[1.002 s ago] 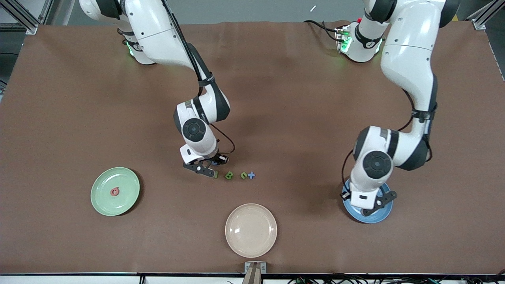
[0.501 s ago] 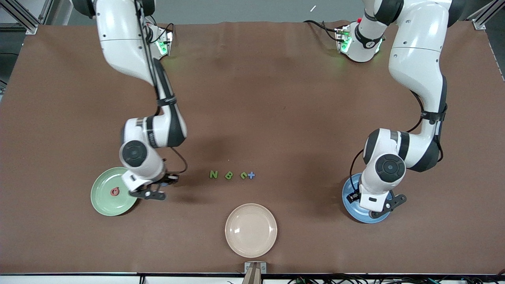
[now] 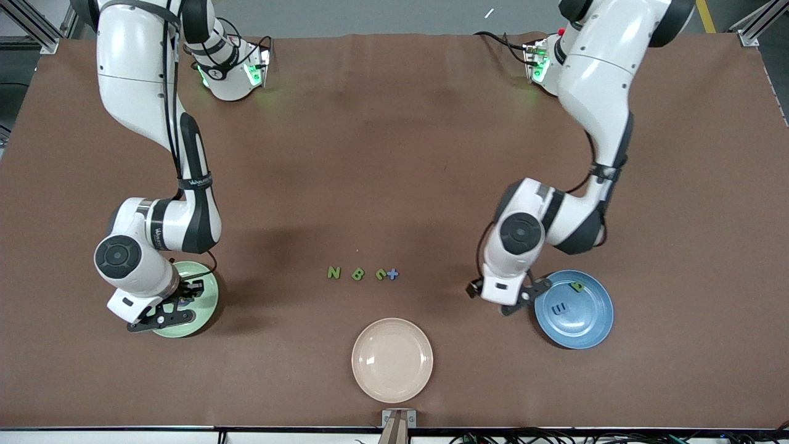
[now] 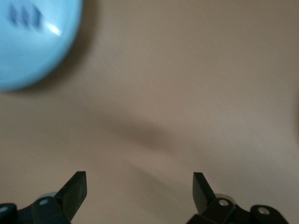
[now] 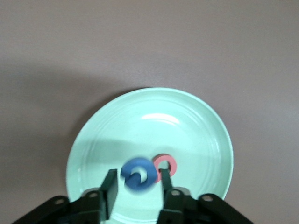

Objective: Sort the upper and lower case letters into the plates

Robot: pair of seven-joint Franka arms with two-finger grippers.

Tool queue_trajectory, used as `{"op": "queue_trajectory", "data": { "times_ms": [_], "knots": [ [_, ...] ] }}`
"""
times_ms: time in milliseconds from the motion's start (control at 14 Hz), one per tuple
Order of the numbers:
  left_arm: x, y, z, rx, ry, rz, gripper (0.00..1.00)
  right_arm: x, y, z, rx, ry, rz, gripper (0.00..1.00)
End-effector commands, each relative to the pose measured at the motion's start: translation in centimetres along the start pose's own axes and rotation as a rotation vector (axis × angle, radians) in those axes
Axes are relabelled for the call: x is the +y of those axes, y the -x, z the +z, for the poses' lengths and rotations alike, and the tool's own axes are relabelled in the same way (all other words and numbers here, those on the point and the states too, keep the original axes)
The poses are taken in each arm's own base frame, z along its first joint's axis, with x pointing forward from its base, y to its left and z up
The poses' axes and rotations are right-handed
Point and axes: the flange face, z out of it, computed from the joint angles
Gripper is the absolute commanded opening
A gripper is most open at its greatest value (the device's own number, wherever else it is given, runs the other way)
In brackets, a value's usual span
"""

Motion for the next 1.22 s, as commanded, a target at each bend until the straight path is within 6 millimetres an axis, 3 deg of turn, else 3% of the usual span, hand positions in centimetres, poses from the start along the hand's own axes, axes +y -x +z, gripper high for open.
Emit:
{"op": "queue_trajectory", "data": {
  "times_ms": [0,215,430,501,644,716,931,1146],
  "knots": [
    [2.8,3.6,-0.3,-0.001,0.058,-0.049,0.99,-2.3,-0.5,0.4,0.007,0.002,-0.035,0.83],
    [7.0,6.8,0.0,0.011,0.128,-0.133,0.95,-6.2,-1.0,-0.2,0.02,-0.106,0.101,0.85],
    [9.6,9.6,1.7,0.007,0.153,-0.187,0.8,-11.8,-1.0,-1.5,-0.026,-0.188,0.21,0.85],
    [10.1,9.9,2.4,0.004,0.174,-0.209,0.75,-13.7,-1.2,-2.0,-0.024,-0.218,0.246,0.86],
    [10.9,11.5,4.1,0.001,0.196,-0.218,0.71,-19.5,-1.1,-3.5,-0.019,-0.272,0.254,0.86],
    [10.9,11.7,5.0,-0.001,0.192,-0.217,0.69,-21.0,-1.1,-4.0,-0.014,-0.279,0.27,0.86],
    [11.5,12.4,4.9,0.001,0.204,-0.209,0.65,-26.7,-1.0,-5.6,0.015,-0.285,0.319,0.86],
    [11.5,12.6,5.9,-0.003,0.196,-0.238,0.59,-30.5,-0.3,-5.0,0.046,-0.281,0.329,0.86]
  ]
}}
